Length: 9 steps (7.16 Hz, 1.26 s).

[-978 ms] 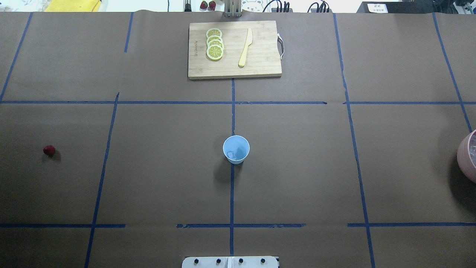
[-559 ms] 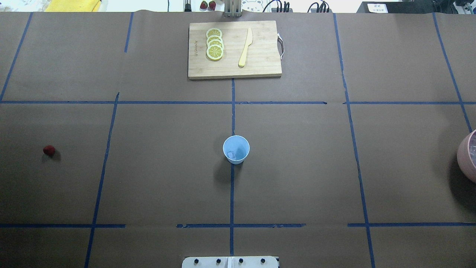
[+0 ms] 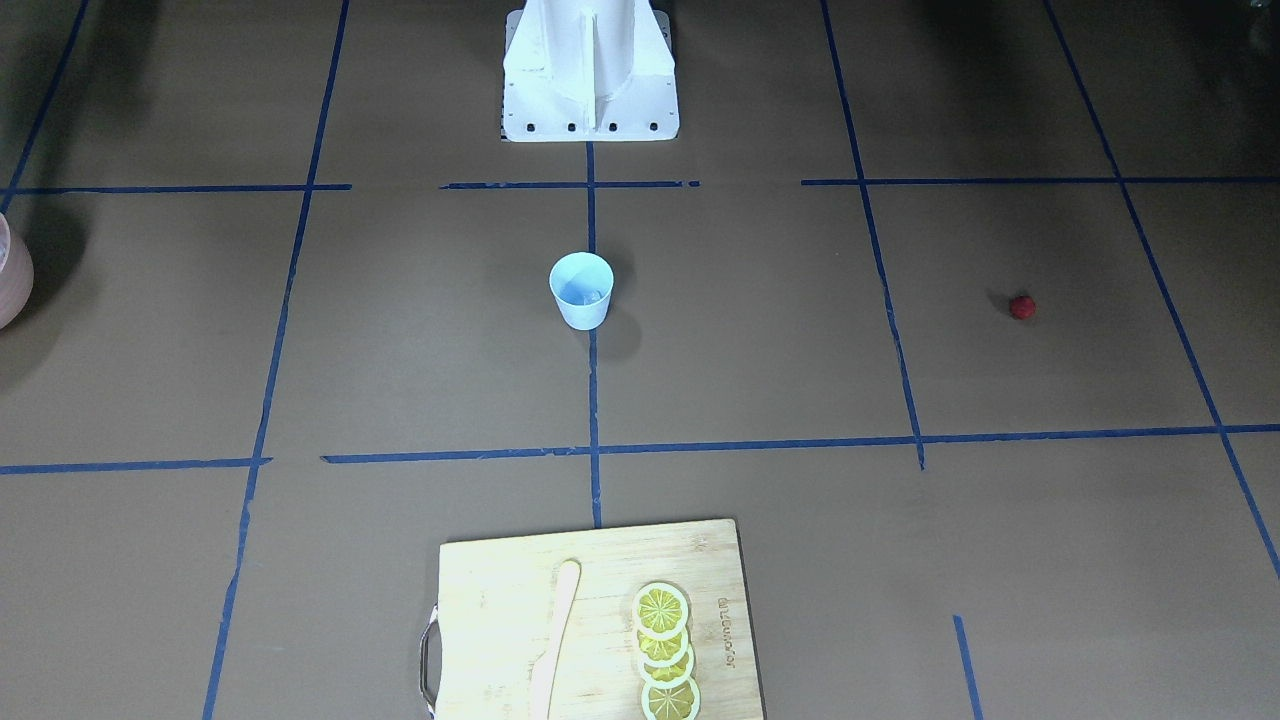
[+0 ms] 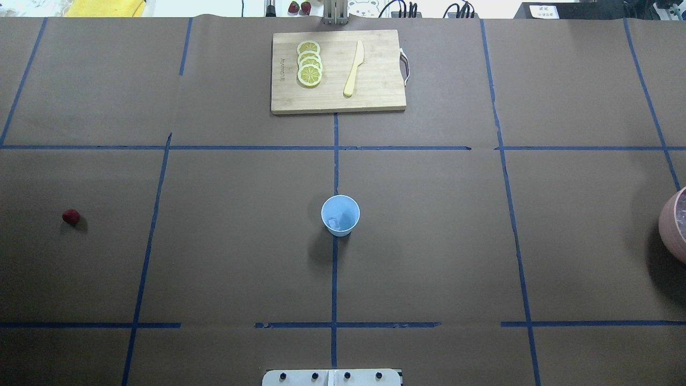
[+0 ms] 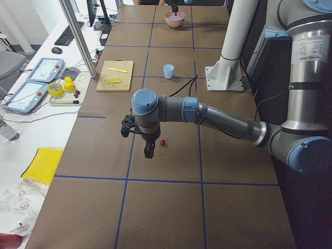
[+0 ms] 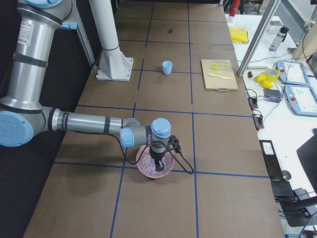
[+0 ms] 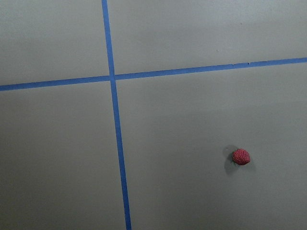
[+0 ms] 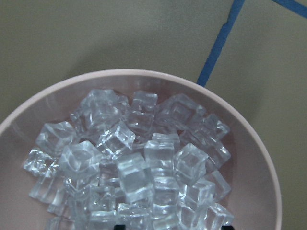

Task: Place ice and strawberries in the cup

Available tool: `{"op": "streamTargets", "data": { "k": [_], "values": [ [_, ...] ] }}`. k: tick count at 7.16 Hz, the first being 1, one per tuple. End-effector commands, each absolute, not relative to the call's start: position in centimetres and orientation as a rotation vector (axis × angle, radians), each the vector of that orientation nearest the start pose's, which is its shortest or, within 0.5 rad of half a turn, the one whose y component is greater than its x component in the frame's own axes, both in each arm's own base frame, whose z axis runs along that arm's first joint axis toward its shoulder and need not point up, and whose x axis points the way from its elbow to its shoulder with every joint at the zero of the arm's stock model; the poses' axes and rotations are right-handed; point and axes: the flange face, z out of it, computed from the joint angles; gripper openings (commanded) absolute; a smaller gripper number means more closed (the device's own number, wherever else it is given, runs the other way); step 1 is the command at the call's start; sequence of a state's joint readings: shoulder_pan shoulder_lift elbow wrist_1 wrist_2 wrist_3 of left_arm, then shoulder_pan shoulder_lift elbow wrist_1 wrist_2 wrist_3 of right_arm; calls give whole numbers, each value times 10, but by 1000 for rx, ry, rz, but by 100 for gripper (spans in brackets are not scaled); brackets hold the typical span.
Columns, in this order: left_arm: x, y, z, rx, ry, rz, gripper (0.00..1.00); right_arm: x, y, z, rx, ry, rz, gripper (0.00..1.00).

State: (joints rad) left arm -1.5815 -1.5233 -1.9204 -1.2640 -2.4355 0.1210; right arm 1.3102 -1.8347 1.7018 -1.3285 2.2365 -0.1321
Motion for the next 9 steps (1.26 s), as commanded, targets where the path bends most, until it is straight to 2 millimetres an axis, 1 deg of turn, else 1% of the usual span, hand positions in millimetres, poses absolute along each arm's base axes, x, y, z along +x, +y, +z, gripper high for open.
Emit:
{"op": "streamTargets", "data": {
  "k": [1, 5, 6, 7, 9],
  "values": [
    [-62, -453, 535, 53, 864, 101, 100, -31, -389, 699, 48, -675, -415, 73],
    [-62, -453, 535, 53, 865, 101, 100, -31, -387, 705, 37, -674, -413, 68],
    [-62, -453, 535, 53, 865, 101, 100, -31, -387, 705, 35, -674, -413, 65],
    [-62, -453, 535, 53, 865, 101, 100, -31, -387, 705, 35, -674, -413, 60],
    [-62, -453, 534, 54, 865, 101, 100, -31, -387, 705, 33, -674, -411, 46]
  ]
}}
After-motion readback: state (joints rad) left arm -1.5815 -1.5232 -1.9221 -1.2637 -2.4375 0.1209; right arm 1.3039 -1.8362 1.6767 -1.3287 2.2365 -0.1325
